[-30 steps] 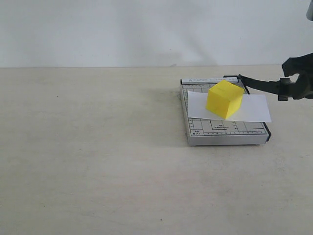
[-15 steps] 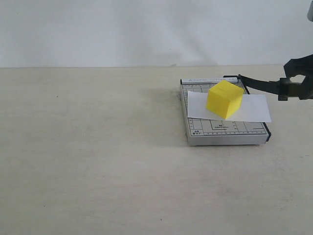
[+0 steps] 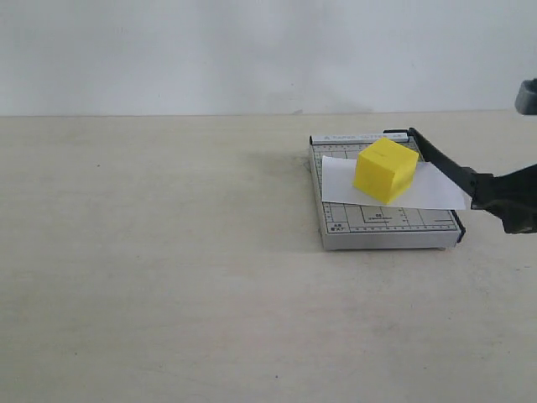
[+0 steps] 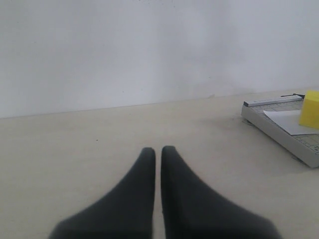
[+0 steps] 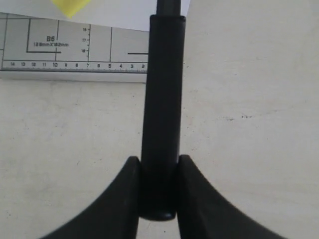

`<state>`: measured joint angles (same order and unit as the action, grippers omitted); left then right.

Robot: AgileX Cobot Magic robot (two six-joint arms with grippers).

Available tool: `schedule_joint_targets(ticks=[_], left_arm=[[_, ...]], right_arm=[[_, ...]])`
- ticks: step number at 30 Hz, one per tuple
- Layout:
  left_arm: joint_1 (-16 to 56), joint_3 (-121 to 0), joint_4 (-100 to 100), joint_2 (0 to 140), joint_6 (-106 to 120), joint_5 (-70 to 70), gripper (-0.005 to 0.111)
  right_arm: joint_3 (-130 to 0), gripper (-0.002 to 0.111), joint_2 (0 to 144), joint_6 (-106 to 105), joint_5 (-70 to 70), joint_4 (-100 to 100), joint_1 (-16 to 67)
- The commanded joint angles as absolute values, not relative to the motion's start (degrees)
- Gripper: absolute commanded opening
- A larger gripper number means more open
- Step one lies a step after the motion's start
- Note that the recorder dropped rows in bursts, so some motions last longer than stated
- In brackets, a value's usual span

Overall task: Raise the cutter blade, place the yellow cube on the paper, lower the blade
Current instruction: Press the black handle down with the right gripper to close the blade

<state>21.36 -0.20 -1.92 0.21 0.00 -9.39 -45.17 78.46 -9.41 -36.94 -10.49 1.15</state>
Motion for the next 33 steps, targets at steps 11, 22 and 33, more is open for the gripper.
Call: schedule_joint_targets(ticks=[11, 22, 33], left_arm=[[21.18, 0.00, -2.29, 0.00, 0.00, -9.09, 0.004], [21.18, 0.00, -2.29, 0.00, 0.00, -9.09, 0.004], [21.18, 0.00, -2.29, 0.00, 0.00, -9.09, 0.004]], right_arm=[[-30.80, 0.000, 78.94, -10.01, -29.74, -10.27, 1.11], [-24.68, 0.000, 78.94, -9.74, -24.15, -11.16, 1.11], [-24.68, 0.000, 79.96, -9.96, -22.19, -11.16, 1.11]])
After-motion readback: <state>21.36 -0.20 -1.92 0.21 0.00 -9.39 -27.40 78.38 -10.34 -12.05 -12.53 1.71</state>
